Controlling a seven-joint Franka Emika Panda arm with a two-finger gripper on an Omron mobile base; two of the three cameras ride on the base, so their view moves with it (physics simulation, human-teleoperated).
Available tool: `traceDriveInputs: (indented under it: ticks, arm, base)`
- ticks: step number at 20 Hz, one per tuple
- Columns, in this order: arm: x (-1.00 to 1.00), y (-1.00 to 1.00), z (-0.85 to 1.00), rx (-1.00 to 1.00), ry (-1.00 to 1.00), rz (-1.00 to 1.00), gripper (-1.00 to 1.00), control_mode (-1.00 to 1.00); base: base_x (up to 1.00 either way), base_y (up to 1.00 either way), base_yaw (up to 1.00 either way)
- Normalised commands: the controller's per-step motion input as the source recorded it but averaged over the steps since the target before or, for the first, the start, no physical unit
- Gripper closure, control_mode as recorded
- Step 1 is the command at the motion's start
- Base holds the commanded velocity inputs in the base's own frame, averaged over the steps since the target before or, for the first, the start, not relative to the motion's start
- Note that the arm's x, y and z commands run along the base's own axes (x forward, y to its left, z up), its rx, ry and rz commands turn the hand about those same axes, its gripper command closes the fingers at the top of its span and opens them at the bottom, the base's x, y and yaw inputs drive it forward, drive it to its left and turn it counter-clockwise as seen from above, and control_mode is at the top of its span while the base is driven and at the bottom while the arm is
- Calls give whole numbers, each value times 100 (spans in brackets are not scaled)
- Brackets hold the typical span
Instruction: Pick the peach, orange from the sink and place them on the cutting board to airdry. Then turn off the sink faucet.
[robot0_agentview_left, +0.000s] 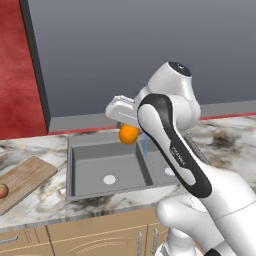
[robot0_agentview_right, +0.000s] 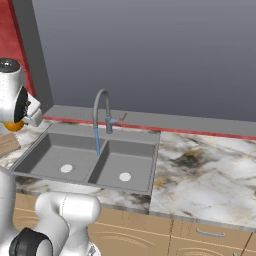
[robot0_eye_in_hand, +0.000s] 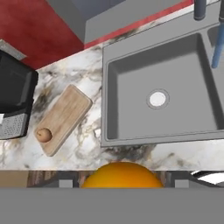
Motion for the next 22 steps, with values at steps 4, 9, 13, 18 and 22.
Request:
traceDriveInputs:
  ticks: [4, 9, 13, 18, 22]
  arm:
    - [-21, 30, 1, -7, -18, 1, 100, -100]
    - [-3, 30, 0, -11, -24, 5, 100, -100]
    - [-2, 17, 9, -1, -5, 6, 100, -100]
    - [0, 12, 12, 0, 0, 8, 100, -100]
    - [0, 22, 2, 0, 0, 10, 100, -100]
  base:
    - [0, 0, 0]
    - [0, 0, 0]
    - [0, 0, 0]
    - [0, 0, 0]
    - [0, 0, 0]
